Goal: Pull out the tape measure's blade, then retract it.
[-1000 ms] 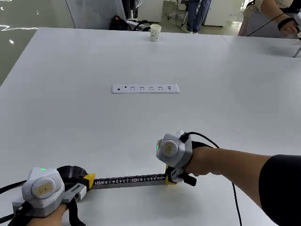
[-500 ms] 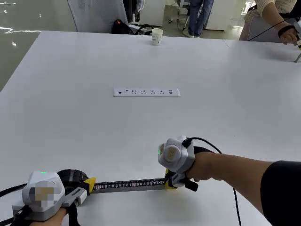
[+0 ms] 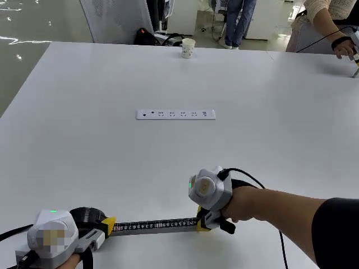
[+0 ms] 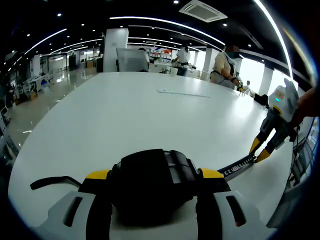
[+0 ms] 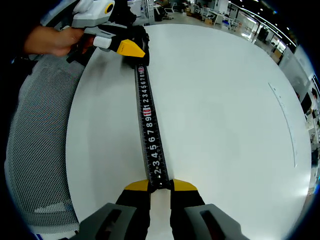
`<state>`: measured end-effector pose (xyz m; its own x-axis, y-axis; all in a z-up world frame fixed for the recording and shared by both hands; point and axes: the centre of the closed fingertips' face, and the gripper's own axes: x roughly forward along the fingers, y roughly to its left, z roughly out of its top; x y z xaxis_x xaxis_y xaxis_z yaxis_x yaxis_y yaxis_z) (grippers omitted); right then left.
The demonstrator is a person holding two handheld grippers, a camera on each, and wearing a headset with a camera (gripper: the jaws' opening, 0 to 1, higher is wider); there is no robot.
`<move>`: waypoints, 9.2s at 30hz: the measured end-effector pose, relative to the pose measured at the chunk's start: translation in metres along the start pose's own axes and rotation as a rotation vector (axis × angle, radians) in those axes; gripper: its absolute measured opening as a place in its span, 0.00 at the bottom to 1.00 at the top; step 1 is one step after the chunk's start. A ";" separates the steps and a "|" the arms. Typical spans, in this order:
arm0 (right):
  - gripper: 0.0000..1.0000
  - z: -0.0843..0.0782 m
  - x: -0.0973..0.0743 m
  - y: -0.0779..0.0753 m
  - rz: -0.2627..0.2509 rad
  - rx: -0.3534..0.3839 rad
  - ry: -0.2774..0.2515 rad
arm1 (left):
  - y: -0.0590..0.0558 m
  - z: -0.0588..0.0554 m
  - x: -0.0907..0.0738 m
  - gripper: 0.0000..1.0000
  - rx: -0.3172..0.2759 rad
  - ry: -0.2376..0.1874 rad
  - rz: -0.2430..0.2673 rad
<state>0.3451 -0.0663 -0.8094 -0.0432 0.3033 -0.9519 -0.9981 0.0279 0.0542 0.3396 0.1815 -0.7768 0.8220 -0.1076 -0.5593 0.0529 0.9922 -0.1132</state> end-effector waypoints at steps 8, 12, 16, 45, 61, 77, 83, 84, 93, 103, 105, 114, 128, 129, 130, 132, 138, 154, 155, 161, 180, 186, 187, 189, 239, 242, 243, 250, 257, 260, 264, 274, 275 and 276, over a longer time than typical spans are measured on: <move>0.11 0.002 0.002 0.000 0.001 -0.006 0.009 | 0.000 0.000 -0.001 0.63 -0.001 0.002 -0.001; 0.11 0.004 0.001 0.000 0.002 0.001 0.008 | 0.000 0.000 -0.001 0.63 -0.001 0.002 -0.001; 0.11 0.005 0.002 0.000 0.000 0.000 0.009 | 0.000 0.000 0.000 0.63 -0.002 0.002 -0.002; 0.11 0.013 0.005 0.000 -0.009 0.006 0.005 | 0.001 0.000 0.000 0.63 -0.003 0.008 -0.004; 0.11 0.016 0.006 0.000 -0.007 0.011 -0.004 | 0.001 0.000 0.001 0.63 -0.005 0.018 -0.006; 0.11 0.020 0.007 0.000 -0.010 0.001 -0.010 | 0.001 0.000 0.001 0.63 -0.005 0.020 -0.008; 0.11 0.022 0.008 0.000 -0.011 0.000 -0.008 | 0.001 0.000 0.000 0.63 -0.006 0.021 -0.008; 0.11 0.022 0.008 0.000 -0.011 -0.001 -0.008 | 0.001 0.000 0.000 0.63 -0.006 0.022 -0.008; 0.11 0.024 0.009 0.001 -0.016 -0.003 -0.007 | 0.002 0.000 0.001 0.63 -0.007 0.025 -0.009; 0.11 0.027 0.009 0.001 -0.022 0.000 -0.019 | 0.001 -0.001 0.001 0.63 -0.004 0.042 -0.010; 0.11 0.027 0.009 0.001 -0.022 -0.003 -0.018 | 0.001 -0.001 0.001 0.63 -0.005 0.039 -0.010; 0.11 0.029 0.010 0.001 -0.016 0.001 -0.020 | 0.001 -0.001 0.001 0.63 -0.007 0.056 -0.013; 0.11 0.032 0.012 0.002 -0.016 -0.005 -0.015 | 0.001 -0.002 0.001 0.63 -0.009 0.056 -0.015; 0.11 0.033 0.012 0.002 -0.016 -0.004 -0.015 | 0.001 -0.002 0.001 0.63 -0.009 0.056 -0.015; 0.11 0.033 0.012 0.002 -0.016 -0.004 -0.016 | 0.001 -0.002 0.001 0.63 -0.009 0.056 -0.016; 0.11 0.034 0.011 0.003 -0.017 -0.001 -0.018 | 0.001 -0.002 0.001 0.63 -0.009 0.056 -0.017; 0.11 0.036 0.012 0.003 -0.016 -0.002 -0.018 | 0.001 -0.002 0.001 0.63 -0.011 0.058 -0.017; 0.11 0.040 0.014 0.003 -0.013 0.002 -0.022 | 0.001 -0.002 0.001 0.63 -0.011 0.058 -0.018; 0.11 0.040 0.014 0.003 -0.013 0.003 -0.022 | 0.001 -0.002 0.001 0.63 -0.011 0.059 -0.018; 0.11 0.042 0.014 0.004 -0.011 0.003 -0.023 | 0.001 -0.002 0.001 0.63 -0.011 0.059 -0.018; 0.11 0.047 0.016 0.004 -0.018 0.000 -0.030 | 0.001 -0.002 0.002 0.63 -0.013 0.060 -0.019; 0.11 0.049 0.017 0.003 -0.011 0.062 -0.042 | 0.001 -0.002 0.002 0.63 -0.013 0.059 -0.019; 0.11 0.049 0.017 0.004 -0.010 0.048 -0.041 | 0.001 -0.003 0.002 0.63 -0.013 0.059 -0.019; 0.11 0.050 0.017 0.005 -0.012 0.039 -0.039 | 0.001 -0.003 0.002 0.63 -0.013 0.059 -0.019; 0.10 0.065 0.021 0.007 0.000 0.040 -0.071 | 0.000 -0.003 0.001 0.63 -0.015 0.067 -0.023; 0.10 0.067 0.021 0.007 -0.001 0.042 -0.071 | 0.000 -0.003 0.001 0.63 -0.015 0.067 -0.023; 0.10 0.067 0.022 0.007 -0.002 0.042 -0.071 | 0.000 -0.003 0.001 0.63 -0.015 0.067 -0.023; 0.10 0.068 0.022 0.007 -0.005 0.033 -0.069 | 0.000 -0.003 0.001 0.63 -0.015 0.067 -0.023; 0.10 0.070 0.023 0.007 -0.003 0.033 -0.062 | 0.000 -0.003 0.001 0.63 -0.015 0.067 -0.023; 0.10 0.071 0.024 0.007 -0.004 0.034 -0.063 | 0.000 -0.003 0.001 0.63 -0.015 0.066 -0.023; 0.10 0.071 0.024 0.007 -0.003 0.035 -0.063 | 0.000 -0.003 0.002 0.63 -0.015 0.067 -0.023; 0.11 0.075 0.025 0.007 -0.006 0.043 -0.063 | -0.001 -0.003 0.002 0.63 -0.017 0.070 -0.025; 0.11 0.075 0.025 0.007 -0.006 0.043 -0.063 | -0.001 -0.003 0.002 0.63 -0.017 0.070 -0.024; 0.11 0.076 0.025 0.007 -0.006 0.044 -0.062 | -0.001 -0.003 0.002 0.63 -0.017 0.070 -0.024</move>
<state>0.3400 0.0135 -0.8101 -0.0334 0.3618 -0.9317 -0.9955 0.0711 0.0633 0.3393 0.1805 -0.7805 0.7789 -0.1364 -0.6121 0.0624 0.9881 -0.1409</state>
